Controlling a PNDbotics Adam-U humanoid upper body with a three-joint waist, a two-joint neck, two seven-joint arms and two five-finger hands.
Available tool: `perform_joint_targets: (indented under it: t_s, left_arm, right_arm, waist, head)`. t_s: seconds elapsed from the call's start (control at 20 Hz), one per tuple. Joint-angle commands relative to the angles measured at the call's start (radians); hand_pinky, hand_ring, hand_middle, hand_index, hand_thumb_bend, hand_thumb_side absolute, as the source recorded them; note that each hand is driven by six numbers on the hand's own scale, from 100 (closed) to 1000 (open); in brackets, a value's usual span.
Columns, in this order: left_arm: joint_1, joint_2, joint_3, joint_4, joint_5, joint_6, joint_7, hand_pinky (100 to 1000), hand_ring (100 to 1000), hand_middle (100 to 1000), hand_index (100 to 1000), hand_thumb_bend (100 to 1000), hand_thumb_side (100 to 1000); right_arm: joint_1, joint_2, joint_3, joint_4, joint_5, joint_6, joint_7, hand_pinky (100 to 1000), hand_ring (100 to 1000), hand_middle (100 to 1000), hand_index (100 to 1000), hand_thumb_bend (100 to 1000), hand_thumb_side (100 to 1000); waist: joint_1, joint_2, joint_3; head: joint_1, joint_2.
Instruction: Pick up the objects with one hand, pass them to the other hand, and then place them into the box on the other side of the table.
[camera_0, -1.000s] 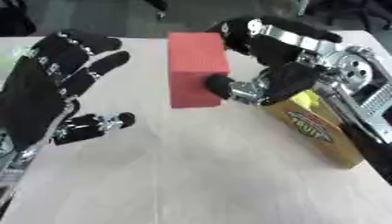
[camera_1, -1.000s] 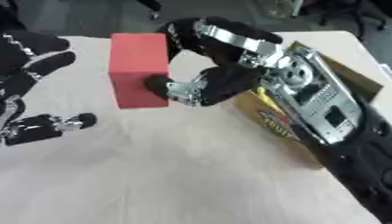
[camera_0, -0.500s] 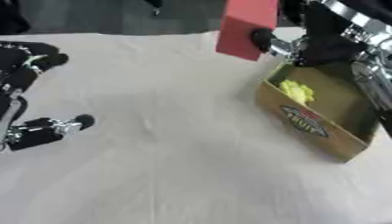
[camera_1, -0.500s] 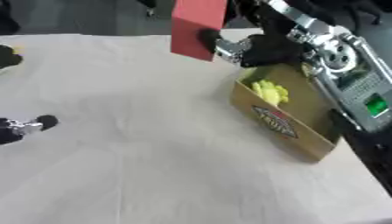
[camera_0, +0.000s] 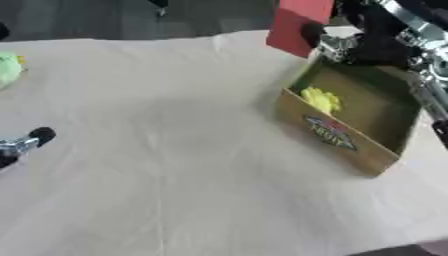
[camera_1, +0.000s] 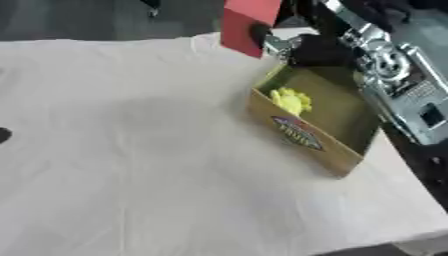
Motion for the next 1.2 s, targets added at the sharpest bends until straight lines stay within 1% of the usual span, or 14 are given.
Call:
perform_joint_targets:
  t_s: [0.05, 0.4, 0.7, 0.95, 1.2]
  left_arm:
    - [0.000, 0.033, 0.034, -0.021, 0.017, 0.023, 0.012, 628, 631, 647, 743, 870, 229]
    - [0.008, 0.030, 0.055, -0.026, 0.020, 0.042, 0.026, 626, 628, 645, 739, 859, 223]
    - [0.010, 0.026, 0.067, -0.027, 0.020, 0.051, 0.029, 626, 626, 643, 737, 853, 220]
    - [0.011, 0.026, 0.071, -0.028, 0.022, 0.056, 0.031, 626, 626, 642, 735, 850, 218]
    - [0.011, 0.026, 0.072, -0.030, 0.020, 0.056, 0.031, 627, 626, 642, 735, 849, 216]
  right_arm:
    - [0.025, -0.045, -0.035, 0.014, 0.031, -0.002, -0.024, 990, 702, 475, 623, 100, 309]
    - [0.129, -0.043, -0.080, 0.054, 0.085, -0.006, -0.065, 984, 703, 476, 622, 100, 307]
    - [0.201, -0.033, -0.112, 0.075, 0.165, -0.003, -0.098, 973, 705, 481, 623, 100, 286]
    - [0.229, -0.022, -0.131, 0.107, 0.213, 0.018, -0.127, 967, 704, 483, 623, 100, 274]
    - [0.237, -0.020, -0.137, 0.141, 0.262, 0.043, -0.141, 957, 710, 500, 636, 100, 242]
  waist:
    - [0.003, -0.013, 0.002]
    - [0.005, -0.010, 0.001]
    - [0.007, -0.008, -0.001]
    - [0.008, -0.008, -0.002]
    - [0.008, -0.007, -0.003]
  head:
    - [-0.012, -0.008]
    - [-0.047, -0.021]
    - [-0.059, -0.029]
    - [-0.055, -0.032]
    - [-0.052, -0.031]
